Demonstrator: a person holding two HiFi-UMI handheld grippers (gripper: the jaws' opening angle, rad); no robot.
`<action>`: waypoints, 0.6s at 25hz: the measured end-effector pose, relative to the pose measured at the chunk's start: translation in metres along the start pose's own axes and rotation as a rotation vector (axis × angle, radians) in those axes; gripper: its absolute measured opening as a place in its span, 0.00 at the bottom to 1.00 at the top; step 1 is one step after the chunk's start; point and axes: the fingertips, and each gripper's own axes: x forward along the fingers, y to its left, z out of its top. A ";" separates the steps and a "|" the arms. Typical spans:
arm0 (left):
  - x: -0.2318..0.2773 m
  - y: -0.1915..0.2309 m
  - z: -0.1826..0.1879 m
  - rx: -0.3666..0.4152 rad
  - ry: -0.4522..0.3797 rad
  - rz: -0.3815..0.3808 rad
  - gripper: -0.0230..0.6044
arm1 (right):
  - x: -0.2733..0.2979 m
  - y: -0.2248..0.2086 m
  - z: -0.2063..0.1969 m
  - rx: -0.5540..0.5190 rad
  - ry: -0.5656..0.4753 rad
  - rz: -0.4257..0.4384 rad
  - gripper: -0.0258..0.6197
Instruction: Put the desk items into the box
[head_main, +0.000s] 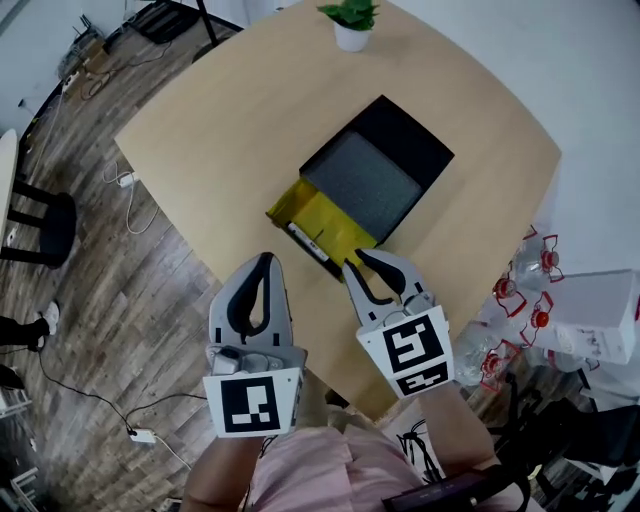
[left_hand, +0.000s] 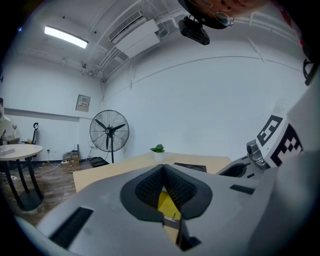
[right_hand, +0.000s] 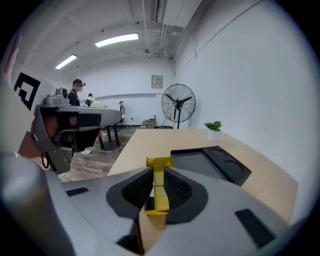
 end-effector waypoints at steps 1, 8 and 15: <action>-0.004 -0.007 0.008 0.005 -0.017 -0.014 0.05 | -0.013 0.000 0.007 0.009 -0.030 -0.010 0.14; -0.048 -0.072 0.067 0.061 -0.144 -0.123 0.05 | -0.123 -0.007 0.052 -0.027 -0.282 -0.154 0.07; -0.094 -0.149 0.130 0.130 -0.298 -0.245 0.05 | -0.240 -0.021 0.067 -0.028 -0.459 -0.338 0.04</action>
